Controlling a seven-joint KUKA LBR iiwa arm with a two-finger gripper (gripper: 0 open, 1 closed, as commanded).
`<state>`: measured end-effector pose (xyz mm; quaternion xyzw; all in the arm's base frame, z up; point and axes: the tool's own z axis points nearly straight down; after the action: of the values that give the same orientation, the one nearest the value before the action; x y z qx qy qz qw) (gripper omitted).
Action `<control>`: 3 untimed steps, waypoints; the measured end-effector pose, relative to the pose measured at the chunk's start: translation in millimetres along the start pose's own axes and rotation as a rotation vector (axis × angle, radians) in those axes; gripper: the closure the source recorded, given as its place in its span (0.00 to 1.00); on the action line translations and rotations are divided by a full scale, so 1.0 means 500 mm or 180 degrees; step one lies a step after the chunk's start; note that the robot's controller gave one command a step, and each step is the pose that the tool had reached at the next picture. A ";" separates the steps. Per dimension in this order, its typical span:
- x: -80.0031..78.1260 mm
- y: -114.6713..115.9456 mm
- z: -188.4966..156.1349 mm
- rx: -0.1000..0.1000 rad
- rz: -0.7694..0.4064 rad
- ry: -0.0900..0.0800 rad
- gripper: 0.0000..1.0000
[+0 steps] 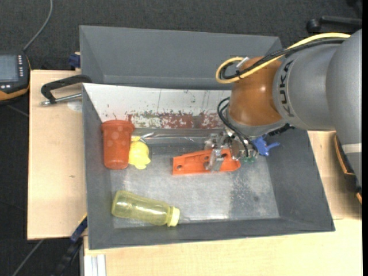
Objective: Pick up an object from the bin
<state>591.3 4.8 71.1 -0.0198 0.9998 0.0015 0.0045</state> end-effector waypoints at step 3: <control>0.003 0.001 -0.024 -0.0001 -0.0001 0.0009 1.00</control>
Offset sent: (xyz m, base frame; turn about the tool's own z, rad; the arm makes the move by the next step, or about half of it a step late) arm 0.0001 0.0001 0.0089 0.0000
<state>589.8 5.1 82.9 -0.0200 0.9998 0.0016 0.0031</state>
